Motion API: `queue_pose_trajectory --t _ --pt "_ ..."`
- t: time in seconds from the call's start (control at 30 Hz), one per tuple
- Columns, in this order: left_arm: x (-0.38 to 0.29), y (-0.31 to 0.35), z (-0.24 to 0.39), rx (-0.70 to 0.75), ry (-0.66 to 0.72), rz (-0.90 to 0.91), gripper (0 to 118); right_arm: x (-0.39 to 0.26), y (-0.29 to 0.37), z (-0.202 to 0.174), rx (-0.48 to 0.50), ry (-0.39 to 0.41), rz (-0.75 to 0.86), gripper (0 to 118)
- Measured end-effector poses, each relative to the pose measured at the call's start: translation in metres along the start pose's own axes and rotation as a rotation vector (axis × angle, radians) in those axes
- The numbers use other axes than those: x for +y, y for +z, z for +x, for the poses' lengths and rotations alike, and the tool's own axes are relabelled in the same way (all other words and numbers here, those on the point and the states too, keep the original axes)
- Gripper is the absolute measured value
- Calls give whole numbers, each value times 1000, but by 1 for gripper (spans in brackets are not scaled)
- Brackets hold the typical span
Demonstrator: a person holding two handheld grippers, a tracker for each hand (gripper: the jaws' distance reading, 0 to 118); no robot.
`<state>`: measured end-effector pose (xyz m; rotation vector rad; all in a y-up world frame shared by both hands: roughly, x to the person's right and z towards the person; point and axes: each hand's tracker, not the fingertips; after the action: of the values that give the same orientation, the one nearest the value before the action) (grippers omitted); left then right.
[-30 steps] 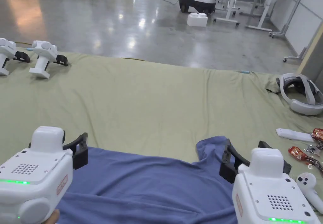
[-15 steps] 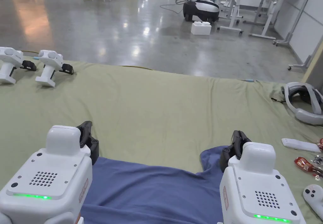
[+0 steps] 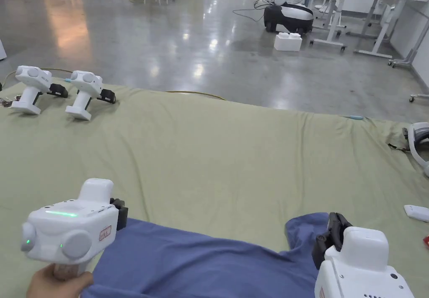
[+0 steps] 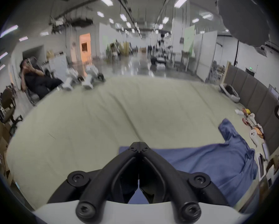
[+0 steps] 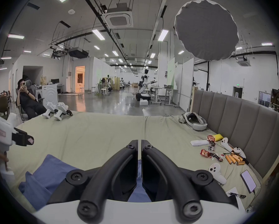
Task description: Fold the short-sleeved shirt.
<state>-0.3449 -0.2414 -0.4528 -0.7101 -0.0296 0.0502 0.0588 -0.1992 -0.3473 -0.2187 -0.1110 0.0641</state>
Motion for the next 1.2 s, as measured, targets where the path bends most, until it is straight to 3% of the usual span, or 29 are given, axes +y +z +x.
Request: queue_pose_trajectory --t 0.13,0.2,0.27,0.3,0.57,0.7,0.73,0.77,0.8,0.87,0.97,1.03,1.1,1.13,1.2 --pt "14 -48 -10 -37 2 -196 9 -11 -17 3 12 12 -85 6" --pt "18 -66 -14 -47 15 -248 31 -16 -23 5 4 15 -110 6" --pt "24 -83 -20 -38 33 -298 68 -22 -27 8 1 18 -130 6" --pt "26 -89 -21 -37 48 -314 70 -24 -30 9 -1 22 -143 6" --pt "19 -128 -28 39 86 -483 69 -44 -50 18 -15 24 -271 6" --pt "13 -124 -10 70 5 -439 66 -53 -54 23 -19 19 -314 6" --pt "12 -124 -7 75 -24 -419 60 -55 -56 24 -22 13 -326 6" --pt "10 -125 -4 80 -50 -407 39 -57 -58 26 -25 5 -338 6" --pt "9 -125 1 75 -52 -403 25 -60 -59 29 -28 -2 -347 6" --pt "7 -126 8 73 -83 -405 8 -61 -65 34 -61 -8 -381 6" --pt "4 -126 6 74 -154 -391 7 -60 -78 52 -117 -34 -426 7" --pt "6 -119 1 53 -127 -377 6 -55 -90 71 -142 -53 -456 19" --pt "8 -108 -5 34 -83 -333 6 -52 -107 93 -140 -88 -506 60" --pt "8 -104 -7 29 -75 -331 6 -50 -119 105 -118 -114 -551 73" --pt "10 -94 -8 31 -61 -299 6 -50 -143 126 -77 -138 -640 79"
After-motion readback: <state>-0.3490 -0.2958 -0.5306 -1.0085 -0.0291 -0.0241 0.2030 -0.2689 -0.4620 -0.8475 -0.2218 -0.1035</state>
